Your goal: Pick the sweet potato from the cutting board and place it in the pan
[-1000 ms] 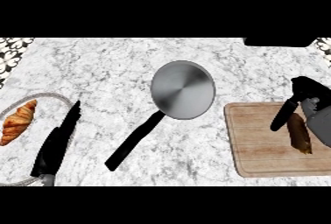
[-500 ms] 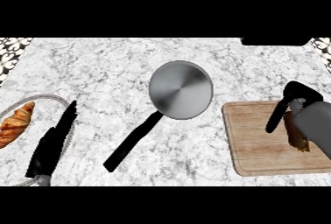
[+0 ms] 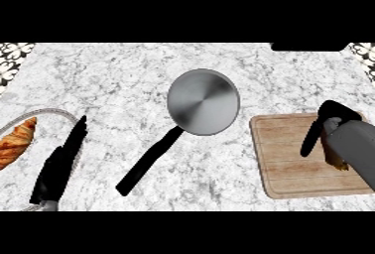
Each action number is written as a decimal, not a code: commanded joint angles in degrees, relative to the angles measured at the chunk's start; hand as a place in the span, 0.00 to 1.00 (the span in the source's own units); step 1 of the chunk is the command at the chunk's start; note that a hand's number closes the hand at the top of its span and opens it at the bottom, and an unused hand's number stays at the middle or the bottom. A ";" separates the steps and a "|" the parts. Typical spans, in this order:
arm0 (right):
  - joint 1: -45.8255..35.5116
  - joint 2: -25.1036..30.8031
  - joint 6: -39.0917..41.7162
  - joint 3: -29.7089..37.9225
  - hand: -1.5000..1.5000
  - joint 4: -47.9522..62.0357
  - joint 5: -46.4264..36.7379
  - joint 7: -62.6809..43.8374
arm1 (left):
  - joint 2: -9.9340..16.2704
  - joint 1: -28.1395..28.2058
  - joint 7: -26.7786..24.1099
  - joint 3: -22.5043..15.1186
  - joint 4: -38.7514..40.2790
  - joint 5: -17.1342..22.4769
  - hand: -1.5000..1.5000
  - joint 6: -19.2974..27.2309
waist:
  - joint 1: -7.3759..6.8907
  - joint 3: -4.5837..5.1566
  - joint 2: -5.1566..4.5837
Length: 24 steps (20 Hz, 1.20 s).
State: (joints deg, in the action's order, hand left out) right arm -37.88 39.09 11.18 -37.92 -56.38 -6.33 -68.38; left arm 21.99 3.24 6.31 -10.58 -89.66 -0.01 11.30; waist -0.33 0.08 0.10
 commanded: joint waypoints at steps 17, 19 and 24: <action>6.49 -4.67 -3.40 2.02 1.00 1.04 -8.37 -5.32 | -1.53 -2.08 2.03 3.43 0.99 -1.01 0.50 -2.52 | 0.55 -0.04 -0.04; 1.52 -6.04 -1.80 5.38 1.00 10.76 -10.39 1.74 | -2.39 -1.21 2.75 2.04 -0.99 -2.38 0.50 -2.85 | -0.28 -0.09 -0.25; 7.86 -5.91 -3.69 9.10 1.00 2.37 -9.88 0.48 | -3.41 -0.37 2.43 2.75 -1.79 -3.41 0.50 -2.49 | 0.48 -0.06 0.03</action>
State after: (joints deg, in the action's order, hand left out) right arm -33.32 35.66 8.96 -30.35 -51.61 -15.61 -62.92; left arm 19.65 3.58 7.21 -7.71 -90.38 -2.58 8.65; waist -0.09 0.71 0.51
